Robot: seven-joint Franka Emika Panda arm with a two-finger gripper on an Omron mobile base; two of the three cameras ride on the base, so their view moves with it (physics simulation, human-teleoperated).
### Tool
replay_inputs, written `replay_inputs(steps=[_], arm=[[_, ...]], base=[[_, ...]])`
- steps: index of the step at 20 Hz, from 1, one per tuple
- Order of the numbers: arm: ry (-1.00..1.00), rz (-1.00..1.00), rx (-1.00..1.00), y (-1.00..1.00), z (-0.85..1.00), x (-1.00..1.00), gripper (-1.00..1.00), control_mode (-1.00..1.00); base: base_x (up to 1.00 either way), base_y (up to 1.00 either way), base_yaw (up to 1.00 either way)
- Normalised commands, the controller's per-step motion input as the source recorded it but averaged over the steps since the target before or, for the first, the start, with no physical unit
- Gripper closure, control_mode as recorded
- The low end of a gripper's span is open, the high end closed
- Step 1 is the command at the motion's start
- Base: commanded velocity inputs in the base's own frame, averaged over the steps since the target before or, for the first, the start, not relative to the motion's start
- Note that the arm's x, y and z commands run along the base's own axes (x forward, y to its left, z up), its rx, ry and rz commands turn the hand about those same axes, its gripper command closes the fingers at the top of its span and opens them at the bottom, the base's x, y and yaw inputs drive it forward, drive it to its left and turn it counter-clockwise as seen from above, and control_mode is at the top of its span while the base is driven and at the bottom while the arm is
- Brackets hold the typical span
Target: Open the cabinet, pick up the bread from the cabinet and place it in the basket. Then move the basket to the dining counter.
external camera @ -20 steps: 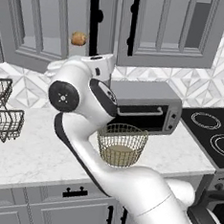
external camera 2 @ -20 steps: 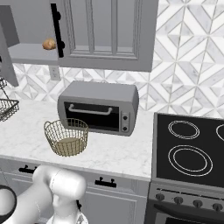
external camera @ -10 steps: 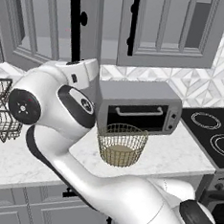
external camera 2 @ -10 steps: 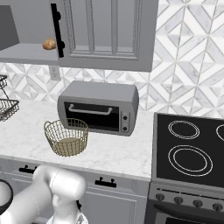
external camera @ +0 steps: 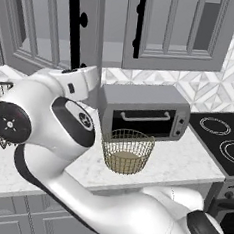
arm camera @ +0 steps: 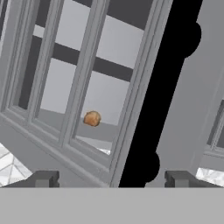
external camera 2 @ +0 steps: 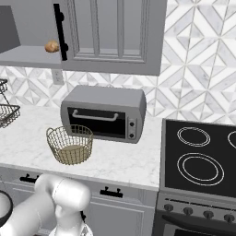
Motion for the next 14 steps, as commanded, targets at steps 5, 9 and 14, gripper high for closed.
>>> replay_inputs(steps=[5,9,14], arm=[[-0.01,0.02,-0.01,-0.02,0.06,-0.98,-1.0,-1.0],[-0.02,0.22,0.01,-0.98,0.01,-0.76,-1.0,-1.0],[0.0,0.26,0.07,-1.0,0.03,-0.26,-1.0,-1.0]], base=[[0.0,0.0,0.0],[0.0,0.0,0.0],[0.0,0.0,0.0]])
